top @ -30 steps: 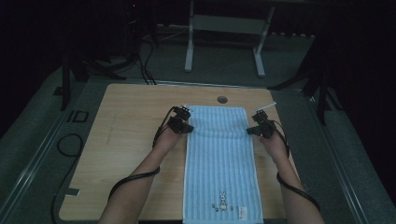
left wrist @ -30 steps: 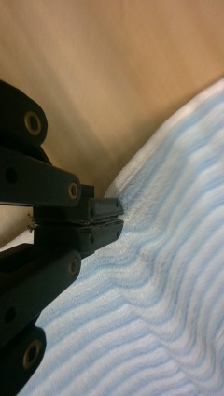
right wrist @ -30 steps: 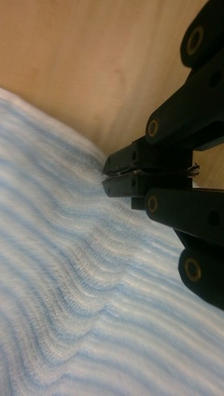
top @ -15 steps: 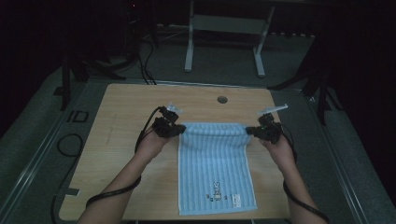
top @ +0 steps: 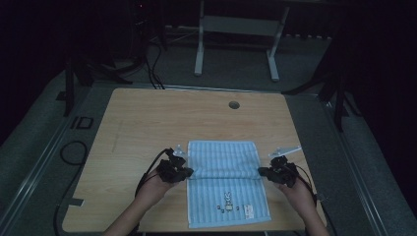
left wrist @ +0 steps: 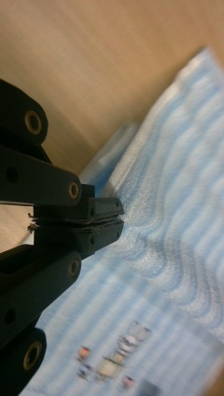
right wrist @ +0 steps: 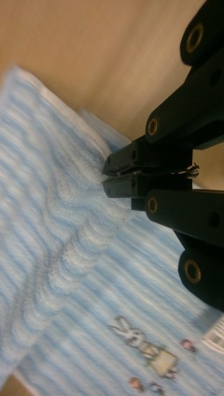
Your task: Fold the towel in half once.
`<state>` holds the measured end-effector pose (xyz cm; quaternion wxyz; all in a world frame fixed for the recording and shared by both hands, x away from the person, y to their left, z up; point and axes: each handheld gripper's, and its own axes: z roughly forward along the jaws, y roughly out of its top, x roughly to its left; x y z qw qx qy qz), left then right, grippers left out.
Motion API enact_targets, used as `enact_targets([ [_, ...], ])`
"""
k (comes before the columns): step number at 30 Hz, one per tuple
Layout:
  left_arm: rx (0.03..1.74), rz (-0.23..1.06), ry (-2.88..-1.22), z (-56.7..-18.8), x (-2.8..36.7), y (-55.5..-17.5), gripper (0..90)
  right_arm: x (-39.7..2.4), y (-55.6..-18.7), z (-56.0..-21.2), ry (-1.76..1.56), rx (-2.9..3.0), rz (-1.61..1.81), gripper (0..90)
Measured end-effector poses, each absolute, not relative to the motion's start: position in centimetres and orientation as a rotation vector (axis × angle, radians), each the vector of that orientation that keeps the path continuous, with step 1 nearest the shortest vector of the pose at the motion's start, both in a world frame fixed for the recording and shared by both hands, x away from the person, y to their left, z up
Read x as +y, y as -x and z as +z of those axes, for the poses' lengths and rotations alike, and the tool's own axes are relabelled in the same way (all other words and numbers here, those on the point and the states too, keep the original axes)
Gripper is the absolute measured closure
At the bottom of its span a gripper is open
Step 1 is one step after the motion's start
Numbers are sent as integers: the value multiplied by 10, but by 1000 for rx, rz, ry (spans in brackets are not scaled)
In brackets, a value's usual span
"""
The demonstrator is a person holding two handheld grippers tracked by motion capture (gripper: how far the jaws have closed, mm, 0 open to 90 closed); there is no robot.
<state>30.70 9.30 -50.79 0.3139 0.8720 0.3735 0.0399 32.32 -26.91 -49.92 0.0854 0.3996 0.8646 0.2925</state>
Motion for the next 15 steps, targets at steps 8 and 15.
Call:
enact_targets([
  [8, 963, 81, -2382, -529, 85, -302, 872, -270, -313, -529, -1210, 2632, 786, 862],
  [15, 1012, 92, -2355, -535, 91, -328, 870, -264, -319, -529, -1193, 2651, 768, 851],
])
